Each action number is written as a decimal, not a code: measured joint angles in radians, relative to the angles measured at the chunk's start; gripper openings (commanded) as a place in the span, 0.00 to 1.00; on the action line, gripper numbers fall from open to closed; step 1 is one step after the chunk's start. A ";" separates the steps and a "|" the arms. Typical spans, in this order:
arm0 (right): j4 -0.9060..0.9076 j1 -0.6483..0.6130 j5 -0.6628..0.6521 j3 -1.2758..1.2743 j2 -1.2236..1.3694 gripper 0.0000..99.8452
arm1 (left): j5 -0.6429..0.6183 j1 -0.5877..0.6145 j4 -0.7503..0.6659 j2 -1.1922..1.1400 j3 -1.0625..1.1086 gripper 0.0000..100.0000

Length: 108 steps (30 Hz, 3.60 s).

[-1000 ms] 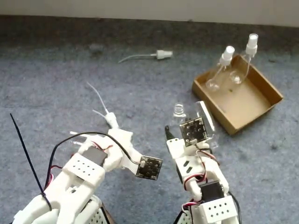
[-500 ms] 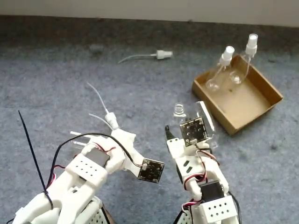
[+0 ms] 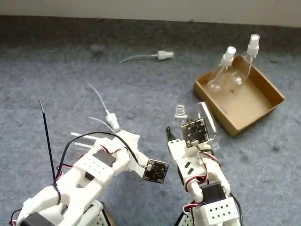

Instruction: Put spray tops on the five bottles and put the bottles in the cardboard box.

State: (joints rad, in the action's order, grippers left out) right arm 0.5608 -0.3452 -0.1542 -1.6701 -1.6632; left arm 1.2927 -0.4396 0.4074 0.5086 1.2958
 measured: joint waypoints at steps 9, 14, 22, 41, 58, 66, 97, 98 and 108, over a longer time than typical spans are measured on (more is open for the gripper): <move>0.000 0.000 0.000 -0.002 0.000 0.07 | -0.005 -0.002 -0.044 -0.009 0.002 0.04; 0.000 0.000 0.000 -0.002 0.000 0.07 | -0.005 -0.002 -0.044 -0.009 0.002 0.04; 0.000 0.000 0.000 -0.002 0.000 0.07 | -0.005 -0.003 -0.011 -0.009 0.000 0.04; 0.000 0.000 0.000 -0.002 0.000 0.07 | -0.006 -0.003 0.144 0.006 -0.012 0.04; 0.000 0.000 0.000 -0.002 0.000 0.07 | -0.006 -0.003 0.186 0.008 -0.017 0.04; 0.000 0.000 0.000 -0.002 0.000 0.07 | -0.008 -0.003 0.209 -0.012 -0.101 0.04; 0.000 0.000 0.000 -0.002 0.000 0.07 | -0.008 0.041 0.327 -0.014 -0.296 0.04; 0.000 0.000 0.000 -0.002 0.000 0.07 | -0.008 0.049 0.327 -0.014 -0.301 0.04; 0.000 0.000 0.000 -0.002 0.000 0.07 | -0.014 0.051 0.109 -0.017 -0.141 0.04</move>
State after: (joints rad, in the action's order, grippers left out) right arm 0.5608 -0.3452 -0.1542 -1.6717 -1.6632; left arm 1.2789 -0.3890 0.5163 0.4918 1.1546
